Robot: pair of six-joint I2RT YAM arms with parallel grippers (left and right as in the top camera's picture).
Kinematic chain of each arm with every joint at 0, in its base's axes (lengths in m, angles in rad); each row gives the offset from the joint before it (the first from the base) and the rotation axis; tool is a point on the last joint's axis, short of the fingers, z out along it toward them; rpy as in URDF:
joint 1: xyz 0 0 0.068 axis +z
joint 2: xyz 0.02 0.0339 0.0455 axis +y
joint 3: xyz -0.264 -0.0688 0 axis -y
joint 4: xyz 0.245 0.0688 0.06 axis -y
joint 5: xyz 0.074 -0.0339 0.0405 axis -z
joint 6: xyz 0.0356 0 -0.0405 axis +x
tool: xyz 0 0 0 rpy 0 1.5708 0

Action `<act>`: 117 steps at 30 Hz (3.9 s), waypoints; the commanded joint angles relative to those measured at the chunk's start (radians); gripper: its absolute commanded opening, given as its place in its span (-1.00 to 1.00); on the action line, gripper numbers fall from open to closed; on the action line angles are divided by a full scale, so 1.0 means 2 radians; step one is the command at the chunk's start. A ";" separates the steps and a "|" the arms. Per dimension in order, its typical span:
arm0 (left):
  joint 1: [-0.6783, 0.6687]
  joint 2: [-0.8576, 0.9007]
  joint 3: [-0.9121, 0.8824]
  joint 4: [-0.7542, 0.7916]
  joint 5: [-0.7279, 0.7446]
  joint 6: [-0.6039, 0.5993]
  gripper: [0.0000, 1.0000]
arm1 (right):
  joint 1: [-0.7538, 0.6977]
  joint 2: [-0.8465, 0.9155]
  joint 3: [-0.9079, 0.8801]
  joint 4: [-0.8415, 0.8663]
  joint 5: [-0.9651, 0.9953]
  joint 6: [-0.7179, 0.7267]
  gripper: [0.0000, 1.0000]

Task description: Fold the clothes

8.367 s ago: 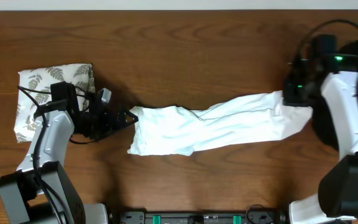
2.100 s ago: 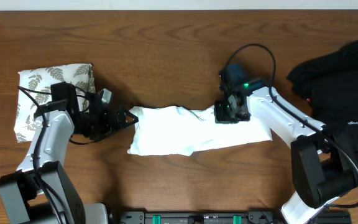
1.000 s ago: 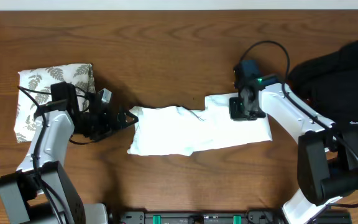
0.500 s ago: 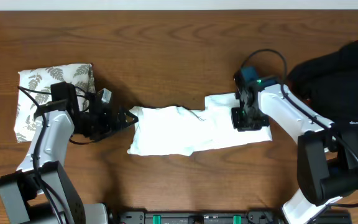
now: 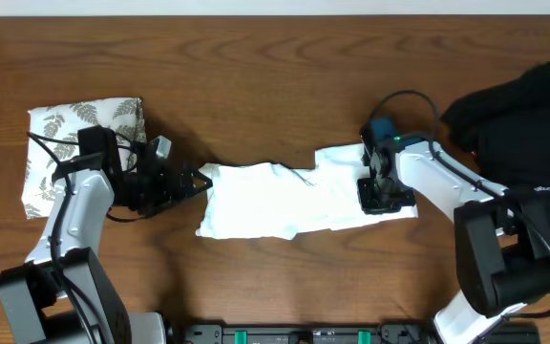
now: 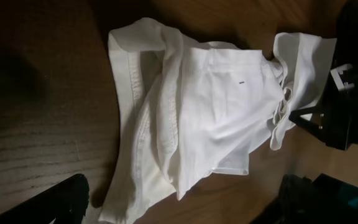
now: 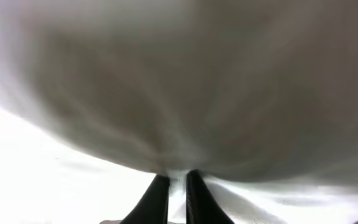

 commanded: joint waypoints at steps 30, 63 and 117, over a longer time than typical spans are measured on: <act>-0.066 0.073 -0.013 0.068 -0.096 -0.050 0.96 | -0.010 -0.150 0.047 -0.013 -0.013 -0.008 -0.49; -0.145 0.121 -0.006 0.025 -0.195 -0.109 -0.88 | -0.011 -0.150 0.047 -0.012 -0.006 -0.008 -0.50; -0.187 -0.104 0.140 -0.084 -0.279 -0.342 -0.88 | -0.086 -0.150 0.047 -0.061 -0.039 -0.008 -0.52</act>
